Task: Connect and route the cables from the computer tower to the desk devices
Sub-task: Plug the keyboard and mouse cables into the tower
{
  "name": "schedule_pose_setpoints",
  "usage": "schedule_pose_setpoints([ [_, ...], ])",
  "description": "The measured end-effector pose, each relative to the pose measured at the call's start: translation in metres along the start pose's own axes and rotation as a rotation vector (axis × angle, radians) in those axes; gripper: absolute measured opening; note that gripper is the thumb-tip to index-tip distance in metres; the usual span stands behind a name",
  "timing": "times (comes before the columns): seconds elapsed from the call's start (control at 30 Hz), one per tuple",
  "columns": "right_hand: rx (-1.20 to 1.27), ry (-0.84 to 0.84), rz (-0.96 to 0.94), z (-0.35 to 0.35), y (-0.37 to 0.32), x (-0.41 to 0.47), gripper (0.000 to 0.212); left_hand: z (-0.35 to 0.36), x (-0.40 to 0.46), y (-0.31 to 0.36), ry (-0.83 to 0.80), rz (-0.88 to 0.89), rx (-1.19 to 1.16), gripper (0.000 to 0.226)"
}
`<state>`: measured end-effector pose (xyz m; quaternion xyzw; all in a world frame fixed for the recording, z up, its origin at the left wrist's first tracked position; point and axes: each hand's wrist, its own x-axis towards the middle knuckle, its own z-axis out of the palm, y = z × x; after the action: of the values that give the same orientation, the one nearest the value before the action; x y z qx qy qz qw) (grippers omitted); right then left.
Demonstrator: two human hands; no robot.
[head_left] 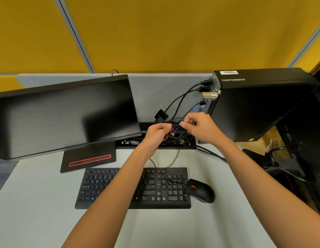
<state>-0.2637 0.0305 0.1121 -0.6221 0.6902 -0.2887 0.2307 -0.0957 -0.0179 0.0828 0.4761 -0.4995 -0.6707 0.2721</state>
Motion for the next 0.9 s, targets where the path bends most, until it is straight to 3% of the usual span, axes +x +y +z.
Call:
schedule_pose_setpoints([
  [0.13,-0.017,-0.024,-0.087,0.003,-0.004,0.003,0.019,-0.003,-0.005,0.008,-0.151,0.029,0.209,0.036],
  [0.2,-0.033,-0.022,-0.109,0.009,-0.005,0.002,0.02,0.0,-0.007,0.012,-0.119,0.092,0.301,0.023],
  [0.4,-0.017,0.099,-0.108,0.011,0.003,0.002,0.019,0.005,-0.005,0.015,-0.058,0.291,0.556,0.024],
  [0.53,0.03,0.219,-0.038,0.013,0.005,-0.001,0.02,0.016,-0.007,0.01,-0.039,0.236,0.63,0.033],
  [0.63,0.259,0.304,0.051,0.004,0.004,0.0,0.018,0.03,-0.014,-0.012,-0.139,0.034,0.632,0.029],
  [0.7,0.263,0.252,0.027,-0.005,-0.002,0.003,0.018,0.035,-0.02,-0.013,-0.057,0.002,0.477,0.025],
  [0.77,0.14,0.197,-0.034,-0.011,-0.004,0.006,0.017,0.035,-0.019,0.006,0.245,0.121,0.393,0.012],
  [0.83,0.1,0.182,-0.043,-0.012,-0.003,0.007,0.018,0.029,-0.016,0.031,0.425,0.273,0.446,0.045],
  [0.9,0.075,0.172,-0.07,-0.01,-0.001,0.007,0.019,0.025,-0.012,0.051,0.291,0.408,0.477,0.067],
])
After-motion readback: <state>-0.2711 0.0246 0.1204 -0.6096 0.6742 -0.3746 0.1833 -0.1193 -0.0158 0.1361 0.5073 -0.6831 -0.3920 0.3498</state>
